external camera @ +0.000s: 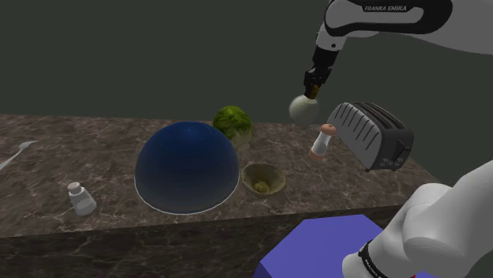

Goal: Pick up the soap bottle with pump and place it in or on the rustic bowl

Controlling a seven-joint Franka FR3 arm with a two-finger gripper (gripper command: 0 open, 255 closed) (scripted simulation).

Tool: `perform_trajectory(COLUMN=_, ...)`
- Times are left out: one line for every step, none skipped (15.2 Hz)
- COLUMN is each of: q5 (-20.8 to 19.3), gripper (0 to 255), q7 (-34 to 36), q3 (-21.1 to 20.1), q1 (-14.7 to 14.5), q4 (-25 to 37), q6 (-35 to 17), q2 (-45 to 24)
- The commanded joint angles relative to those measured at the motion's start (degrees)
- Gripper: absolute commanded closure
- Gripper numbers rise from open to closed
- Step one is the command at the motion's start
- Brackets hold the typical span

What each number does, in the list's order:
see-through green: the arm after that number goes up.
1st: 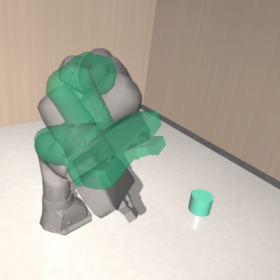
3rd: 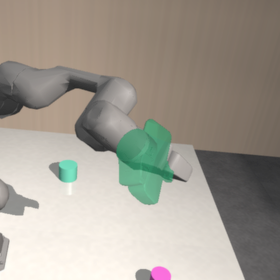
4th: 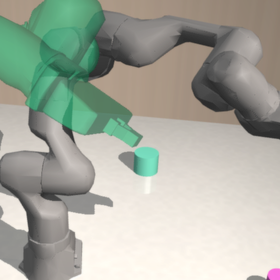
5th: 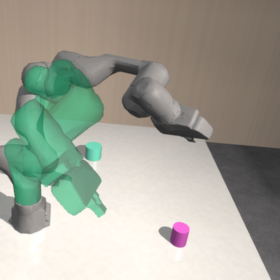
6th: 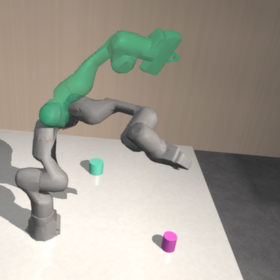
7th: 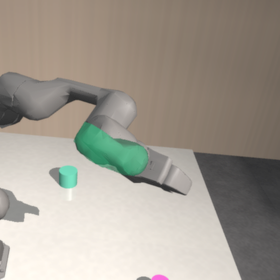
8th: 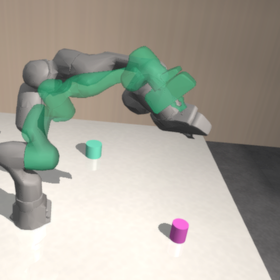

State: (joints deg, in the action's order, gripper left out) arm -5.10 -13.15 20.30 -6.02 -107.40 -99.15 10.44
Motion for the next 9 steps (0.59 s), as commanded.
perform_trajectory(q5=-0.7, gripper=255, q7=3.3, q3=-2.0, q1=-1.0, q4=-2.5, q6=0.3, q2=2.8)
perform_trajectory(q5=-0.8, gripper=255, q7=4.7, q3=-2.9, q1=-1.5, q4=-3.4, q6=0.6, q2=3.9)
perform_trajectory(q5=-0.9, gripper=255, q7=6.2, q3=-3.9, q1=-1.9, q4=-4.2, q6=0.9, q2=4.9)
perform_trajectory(q5=-0.9, gripper=255, q7=7.6, q3=-4.9, q1=-2.4, q4=-4.9, q6=1.2, q2=5.8)
perform_trajectory(q5=-0.9, gripper=255, q7=9.1, q3=-5.9, q1=-2.8, q4=-5.6, q6=1.5, q2=6.7)
perform_trajectory(q5=-0.8, gripper=255, q7=10.5, q3=-6.9, q1=-3.3, q4=-6.2, q6=1.8, q2=7.5)
perform_trajectory(q5=-0.7, gripper=255, q7=11.9, q3=-7.8, q1=-3.8, q4=-6.7, q6=2.1, q2=8.3)
perform_trajectory(q5=-0.6, gripper=255, q7=13.3, q3=-8.8, q1=-4.2, q4=-7.2, q6=2.4, q2=9.0)
perform_trajectory(q5=-0.4, gripper=255, q7=14.7, q3=-9.8, q1=-4.7, q4=-7.6, q6=2.8, q2=9.6)
